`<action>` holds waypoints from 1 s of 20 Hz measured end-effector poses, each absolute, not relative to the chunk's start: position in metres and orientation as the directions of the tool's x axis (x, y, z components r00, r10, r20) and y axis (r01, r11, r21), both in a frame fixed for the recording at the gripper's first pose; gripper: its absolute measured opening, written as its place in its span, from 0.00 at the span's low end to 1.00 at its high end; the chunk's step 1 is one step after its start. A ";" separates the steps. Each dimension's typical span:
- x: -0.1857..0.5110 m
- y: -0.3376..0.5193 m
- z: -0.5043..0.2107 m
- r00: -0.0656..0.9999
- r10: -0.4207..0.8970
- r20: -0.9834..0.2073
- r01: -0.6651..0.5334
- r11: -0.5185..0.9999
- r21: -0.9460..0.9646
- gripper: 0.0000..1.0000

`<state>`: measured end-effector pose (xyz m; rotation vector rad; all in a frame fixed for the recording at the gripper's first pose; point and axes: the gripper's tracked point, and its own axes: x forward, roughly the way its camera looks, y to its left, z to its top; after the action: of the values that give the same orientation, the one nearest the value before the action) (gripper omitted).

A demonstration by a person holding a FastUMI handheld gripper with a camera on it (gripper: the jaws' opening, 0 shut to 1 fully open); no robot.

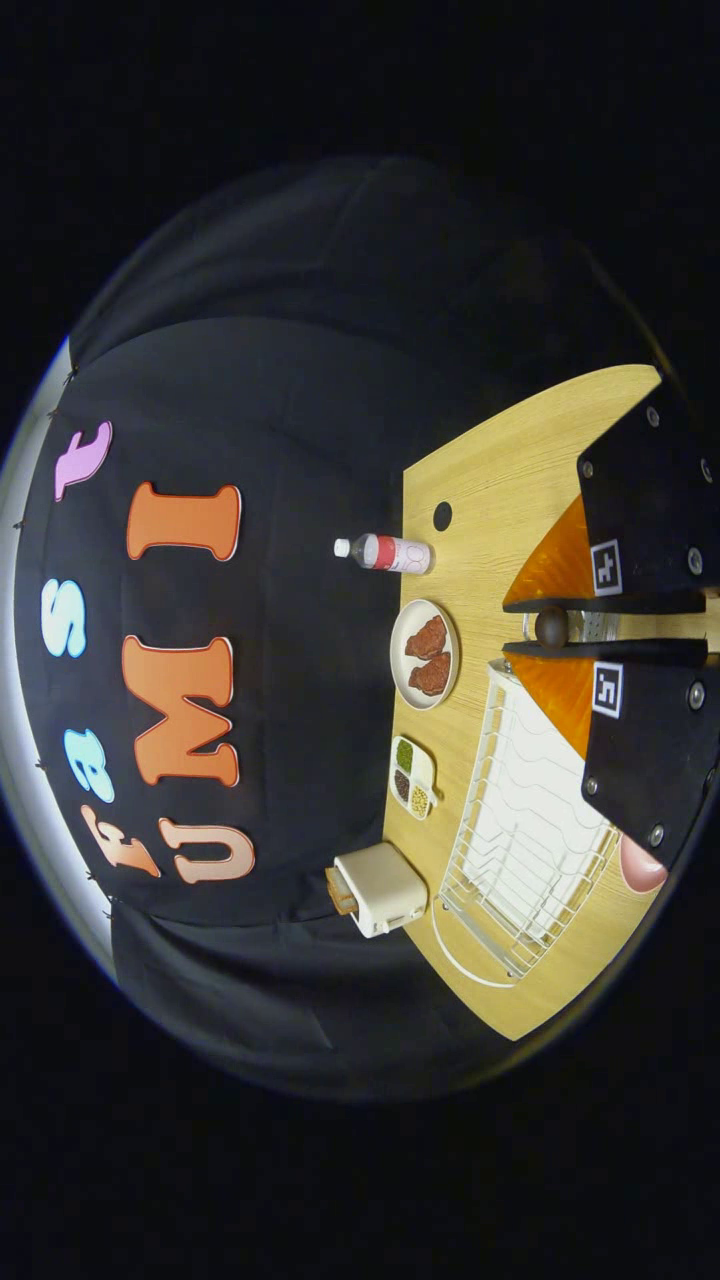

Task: Take the plate from the dish rack, then take the spoon from the basket and place it into the plate.

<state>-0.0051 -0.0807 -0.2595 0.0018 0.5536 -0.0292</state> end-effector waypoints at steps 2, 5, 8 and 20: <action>-0.010 -0.073 -0.249 0.856 -0.007 -0.517 0.017 1.000 0.016 0.10; -0.018 -0.060 -0.234 0.865 0.019 -0.501 -0.014 1.000 0.014 0.10; -0.025 -0.045 -0.218 0.873 0.053 -0.485 -0.051 0.999 0.016 0.10; -0.070 0.048 -0.222 0.809 0.312 -0.498 -0.302 0.948 0.102 0.10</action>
<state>-0.0702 0.0483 -0.2218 0.0185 0.5357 0.3282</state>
